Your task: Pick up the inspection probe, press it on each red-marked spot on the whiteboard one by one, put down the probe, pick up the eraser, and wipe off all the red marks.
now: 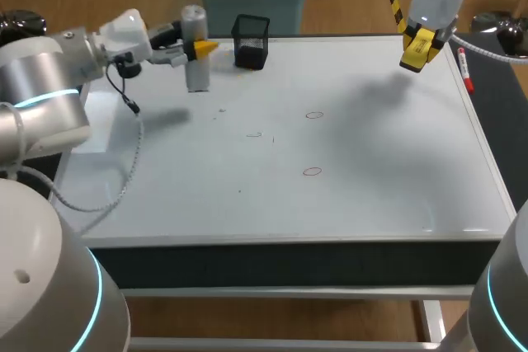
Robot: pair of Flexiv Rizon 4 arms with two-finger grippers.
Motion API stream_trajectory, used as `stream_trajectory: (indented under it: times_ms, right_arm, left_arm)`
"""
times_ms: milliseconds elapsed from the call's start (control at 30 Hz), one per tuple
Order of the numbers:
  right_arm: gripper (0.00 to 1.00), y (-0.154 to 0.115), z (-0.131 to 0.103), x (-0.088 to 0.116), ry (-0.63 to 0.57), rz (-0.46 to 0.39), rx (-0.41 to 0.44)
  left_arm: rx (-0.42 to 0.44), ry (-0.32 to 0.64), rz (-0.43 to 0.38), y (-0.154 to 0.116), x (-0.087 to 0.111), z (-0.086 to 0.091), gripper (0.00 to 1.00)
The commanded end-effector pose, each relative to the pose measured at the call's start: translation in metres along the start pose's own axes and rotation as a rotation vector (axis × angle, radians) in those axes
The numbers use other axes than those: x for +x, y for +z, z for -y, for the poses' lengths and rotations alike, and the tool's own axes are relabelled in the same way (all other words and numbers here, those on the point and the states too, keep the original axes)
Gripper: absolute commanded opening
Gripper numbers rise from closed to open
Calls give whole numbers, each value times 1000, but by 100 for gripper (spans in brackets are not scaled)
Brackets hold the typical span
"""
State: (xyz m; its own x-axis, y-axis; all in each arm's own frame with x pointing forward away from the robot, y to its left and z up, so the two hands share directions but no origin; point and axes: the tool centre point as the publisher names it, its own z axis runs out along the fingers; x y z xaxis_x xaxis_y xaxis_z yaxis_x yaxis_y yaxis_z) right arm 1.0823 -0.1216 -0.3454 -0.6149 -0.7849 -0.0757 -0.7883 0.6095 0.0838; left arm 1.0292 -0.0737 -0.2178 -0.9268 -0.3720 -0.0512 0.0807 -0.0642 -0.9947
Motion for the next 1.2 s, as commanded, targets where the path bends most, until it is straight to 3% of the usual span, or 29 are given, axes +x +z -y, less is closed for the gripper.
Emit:
stream_trajectory:
  times_ms: [33,100,433,1100,1200]
  right_arm:
    - [0,-1,0,1,-2,-2,2]
    - [0,-1,0,1,-2,-2,2]
    - [0,-1,0,1,-2,-2,2]
    - [0,-1,0,1,-2,-2,2]
    - [0,-3,-34,-13,-112,-6,28]
  left_arm:
    - [7,-2,16,-16,-11,6,0]
    - [42,-9,34,-22,-19,5,0]
    - [42,-42,56,-38,-41,-9,0]
    - [17,-56,86,-49,-50,-9,0]
    - [17,-56,86,-49,-50,-9,0]
